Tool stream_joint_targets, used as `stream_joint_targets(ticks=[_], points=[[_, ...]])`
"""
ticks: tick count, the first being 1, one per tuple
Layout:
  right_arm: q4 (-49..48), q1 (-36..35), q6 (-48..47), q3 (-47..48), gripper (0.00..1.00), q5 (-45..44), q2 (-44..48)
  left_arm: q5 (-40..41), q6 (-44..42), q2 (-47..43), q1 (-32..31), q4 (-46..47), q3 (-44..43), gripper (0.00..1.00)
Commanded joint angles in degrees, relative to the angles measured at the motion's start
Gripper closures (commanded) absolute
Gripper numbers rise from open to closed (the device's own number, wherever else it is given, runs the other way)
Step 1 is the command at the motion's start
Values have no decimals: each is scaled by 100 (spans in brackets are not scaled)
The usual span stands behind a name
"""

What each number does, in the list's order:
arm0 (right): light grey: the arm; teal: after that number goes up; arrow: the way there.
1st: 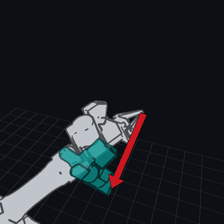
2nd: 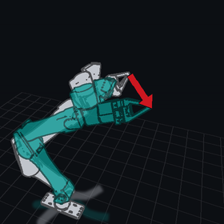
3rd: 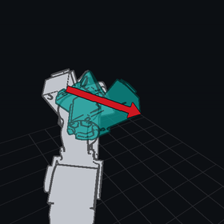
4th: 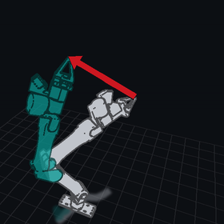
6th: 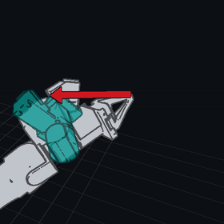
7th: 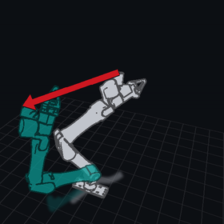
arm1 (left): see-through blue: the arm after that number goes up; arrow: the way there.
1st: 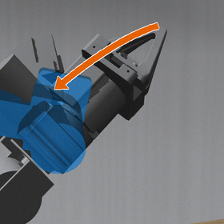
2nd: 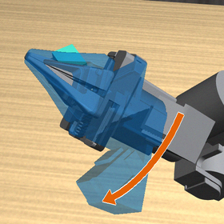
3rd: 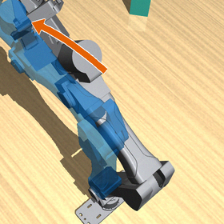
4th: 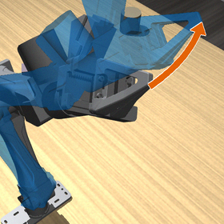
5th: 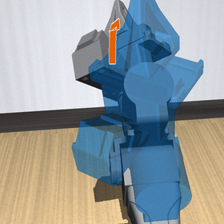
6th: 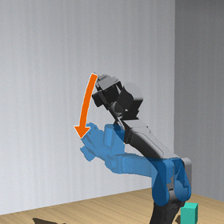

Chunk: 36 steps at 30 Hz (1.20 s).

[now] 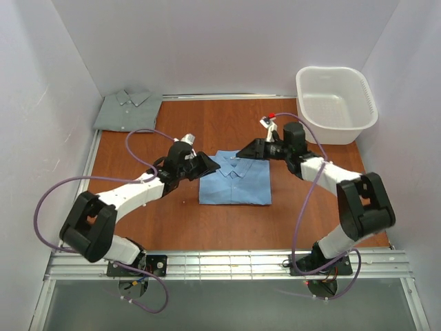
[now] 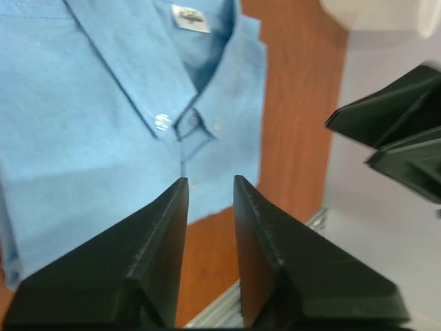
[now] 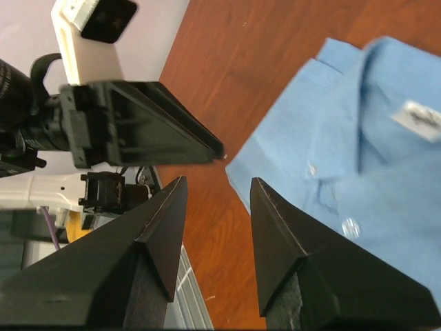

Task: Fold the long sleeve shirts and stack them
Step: Fold the shirt

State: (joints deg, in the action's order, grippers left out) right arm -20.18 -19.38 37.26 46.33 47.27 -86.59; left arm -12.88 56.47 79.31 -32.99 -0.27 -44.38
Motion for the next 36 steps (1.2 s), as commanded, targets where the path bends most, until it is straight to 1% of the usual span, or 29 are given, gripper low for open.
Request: stream_joint_targets(ticks=[1, 2, 5, 7, 10, 13, 15, 16, 17, 18, 19, 20, 21, 22, 23, 24, 25, 26, 27, 28, 29, 30, 31, 33, 34, 35, 36], points=[[76, -470, -148, 674, 65, -7, -988, -100, -180, 558, -14, -70, -1, 76], [76, -540, -201, 928, 66, -94, -1183, -83, -163, 655, -5, -8, 43, 79], [-160, -611, -114, 1185, 66, -147, -1930, -82, -110, 1023, -5, 386, 315, 84], [-432, -594, -96, 1238, 67, -156, -2439, -179, -22, 1209, -5, 536, 473, 85], [-547, -497, -140, 1309, 67, -244, -3019, -127, 31, 1464, 12, 713, 799, 87], [-767, -304, -122, 1142, 68, -314, -3285, -135, 49, 1500, 56, 792, 1027, 87], [-811, -138, -131, 1011, 68, -245, -3233, -100, -21, 1291, 82, 696, 1037, 86], [-803, -93, -148, 975, 68, -175, -3024, 4, -204, 1167, 83, 434, 976, 84], [-794, -49, -157, 940, 67, -156, -2857, 75, -337, 1044, 83, 249, 723, 82], [-768, 3, -166, 905, 65, -130, -2472, 206, -477, 799, 91, 56, 581, 75], [-724, 13, -183, 922, 64, -69, -2268, 521, -792, 684, 91, -425, 388, 70], [-471, 39, -236, 957, 61, -68, -2083, 715, -934, 587, 109, -621, 56, 65], [-199, 39, -445, 1096, 55, -86, -1725, 839, -1092, 429, 222, -780, -148, 56], [73, 48, -621, 1167, 51, -234, -1556, 1066, -1364, 393, 293, -1077, -333, 51], [676, 48, -762, 1220, 48, -340, -1398, 1208, -1549, 375, 380, -1237, -535, 47], [996, 39, -1033, 1264, 43, -611, -1092, 1418, -1751, 427, 547, -1378, -1015, 42], [1338, 48, -1184, 1361, 40, -752, -958, 1899, -2293, 515, 592, -1657, -1264, 31], [1777, 39, -1351, 1431, 37, -867, -844, 2173, -2568, 629, 636, -1817, -1562, 26], [2521, 39, -1544, 1484, 31, -1077, -634, 2515, -2814, 769, 706, -1966, -2078, 22], [2850, 39, -1833, 1528, 28, -1157, -527, 2780, -3095, 1136, 767, -2220, -2371, 17], [3088, 30, -1984, 1511, 25, -1202, -422, 3174, -3507, 1314, 855, -2292, -2600, 15], [3508, 30, -2107, 1494, 20, -1246, -194, 3300, -3702, 1507, 1065, -2345, -2793, 14], [3661, 22, -2317, 1424, 19, -1342, -70, 3371, -3852, 1813, 1189, -2337, -3169, 13], [4011, 22, -2433, 1318, 18, -1465, 298, 3476, -4264, 2157, 1539, -2293, -3523, 13], [4092, 22, -2468, 1274, 18, -1509, 422, 3538, -4371, 2333, 1655, -2284, -3864, 13], [4180, 13, -2521, 1161, 18, -1536, 536, 3582, -4485, 2709, 1769, -2284, -4050, 14], [4241, -5, -2521, 1125, 17, -1562, 772, 3609, -4634, 2878, 1979, -2267, -4209, 16]])
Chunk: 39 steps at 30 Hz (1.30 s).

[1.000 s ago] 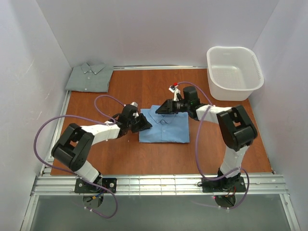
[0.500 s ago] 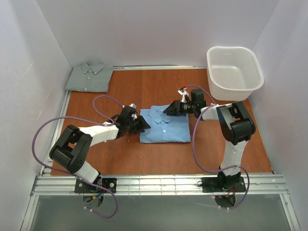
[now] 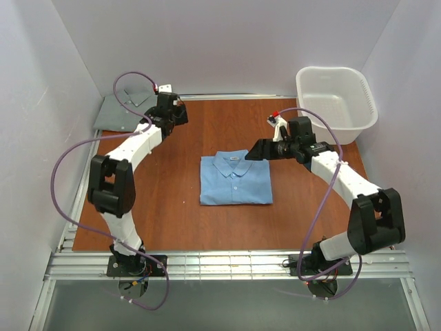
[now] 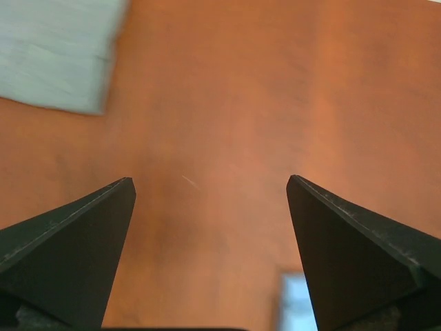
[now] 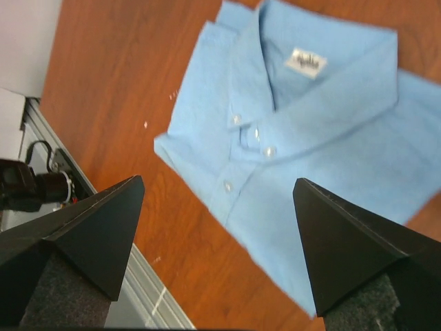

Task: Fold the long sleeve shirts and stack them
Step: Fold the shirt

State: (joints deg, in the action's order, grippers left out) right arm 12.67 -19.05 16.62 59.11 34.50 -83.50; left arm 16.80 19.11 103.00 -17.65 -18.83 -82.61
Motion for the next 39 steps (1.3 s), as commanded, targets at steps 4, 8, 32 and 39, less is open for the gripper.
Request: stream_joint_targets(ticks=[4, 8, 32, 39], points=[[1115, -117, -441, -418, 17, -277, 958, 693, -1155, 1239, 850, -35, -888, 26], [1291, -143, -432, -602, 17, -216, 1353, 509, -1340, 1959, 1184, 160, -1484, 33], [1493, -161, -607, -963, 17, -637, 1732, -1204, 83, 1909, 1159, -543, -286, 100], [1484, -152, -660, -1156, 17, -971, 1882, -1916, 1366, 591, 412, -842, 1506, 92]])
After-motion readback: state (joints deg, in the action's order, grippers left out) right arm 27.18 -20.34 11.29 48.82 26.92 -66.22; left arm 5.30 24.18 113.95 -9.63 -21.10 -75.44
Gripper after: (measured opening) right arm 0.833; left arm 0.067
